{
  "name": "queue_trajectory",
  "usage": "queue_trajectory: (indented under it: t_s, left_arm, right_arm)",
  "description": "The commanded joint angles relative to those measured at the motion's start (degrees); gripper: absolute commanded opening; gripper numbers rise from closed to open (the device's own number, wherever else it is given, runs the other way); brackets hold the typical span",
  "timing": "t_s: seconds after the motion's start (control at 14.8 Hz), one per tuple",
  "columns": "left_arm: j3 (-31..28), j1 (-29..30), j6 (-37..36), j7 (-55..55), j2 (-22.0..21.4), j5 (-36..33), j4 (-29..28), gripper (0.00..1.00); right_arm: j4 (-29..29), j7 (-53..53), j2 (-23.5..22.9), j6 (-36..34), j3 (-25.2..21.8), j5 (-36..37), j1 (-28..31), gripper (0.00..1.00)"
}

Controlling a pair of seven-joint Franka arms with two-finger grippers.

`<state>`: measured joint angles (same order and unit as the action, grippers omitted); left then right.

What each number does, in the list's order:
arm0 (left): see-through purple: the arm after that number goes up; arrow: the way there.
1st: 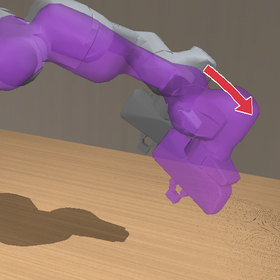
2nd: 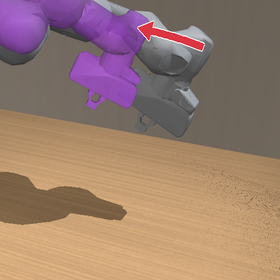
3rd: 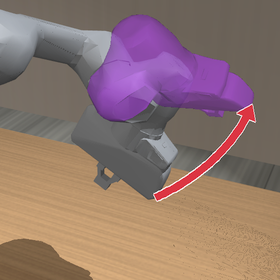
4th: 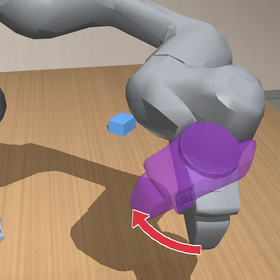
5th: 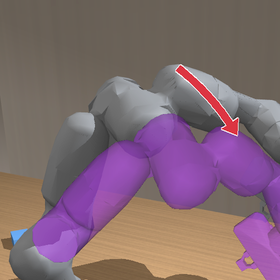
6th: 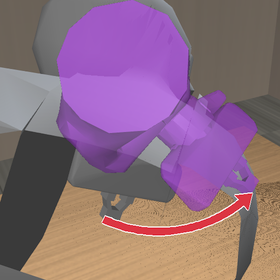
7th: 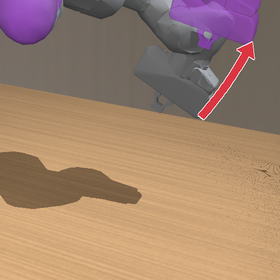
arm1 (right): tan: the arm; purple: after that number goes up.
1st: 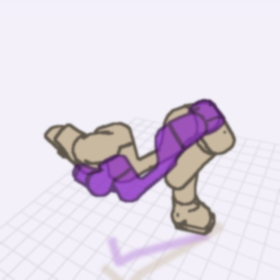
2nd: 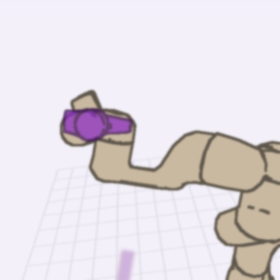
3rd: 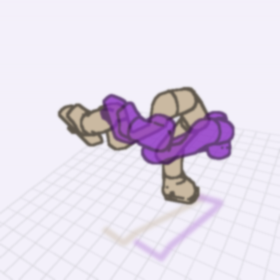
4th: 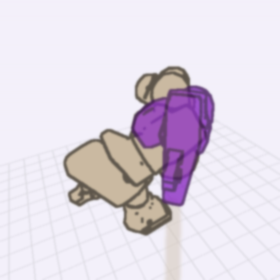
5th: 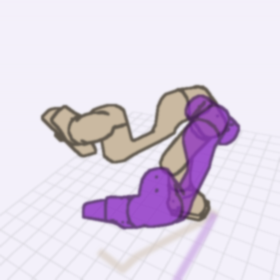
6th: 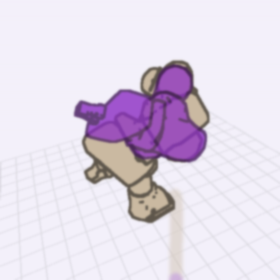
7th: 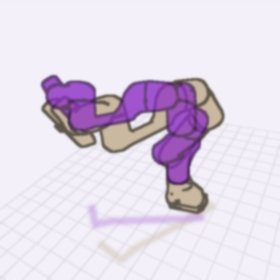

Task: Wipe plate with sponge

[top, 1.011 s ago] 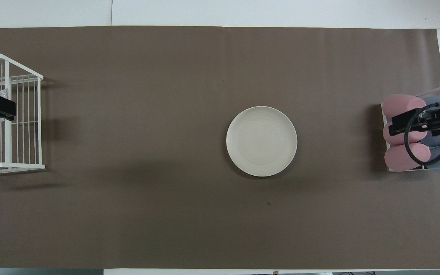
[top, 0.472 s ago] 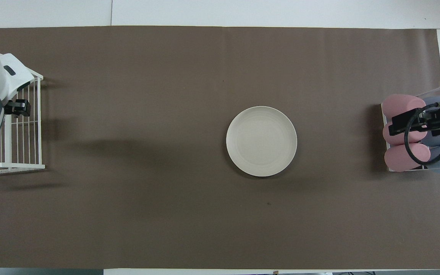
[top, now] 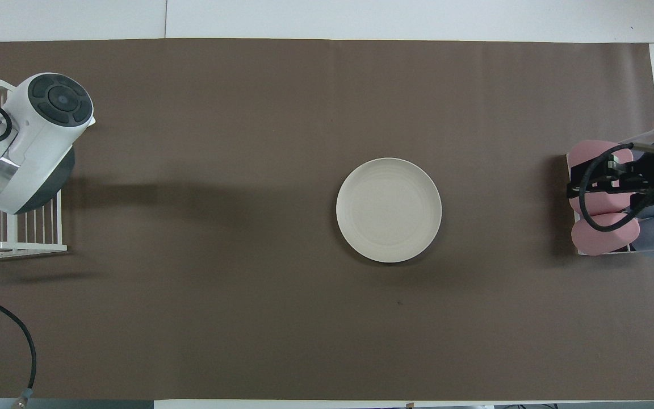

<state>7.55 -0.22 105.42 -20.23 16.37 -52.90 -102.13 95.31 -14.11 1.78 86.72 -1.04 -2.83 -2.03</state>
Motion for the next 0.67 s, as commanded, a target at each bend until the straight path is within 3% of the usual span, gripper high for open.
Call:
queue_trajectory:
  t_s: [0.0,0.13,0.34,0.54,0.61]
  left_arm:
    - [-0.4,-0.9,-0.2,-0.8,1.1,-3.8,0.7,1.00]
    - [-0.4,-1.9,-1.4,-0.8,1.7,-6.2,0.8,1.00]
    - [-0.4,-2.0,-2.2,-1.2,1.7,-6.2,1.0,0.96]
    - [-0.4,-1.9,-2.2,-2.2,1.7,-6.2,1.0,0.70]
    - [-0.4,-2.0,-2.5,-2.4,1.7,-6.2,1.0,0.66]
  right_arm:
    - [2.2,-4.9,1.8,1.2,0.5,0.3,-1.0,1.00]
    - [2.6,-8.4,1.8,3.7,0.7,0.3,-2.6,1.00]
    - [3.5,-33.5,2.3,8.5,0.9,0.0,-9.2,1.00]
    - [3.6,-51.1,2.3,11.0,0.9,-2.0,-13.8,1.00]
    - [3.7,-56.7,2.3,12.7,0.9,-3.5,-14.9,1.00]
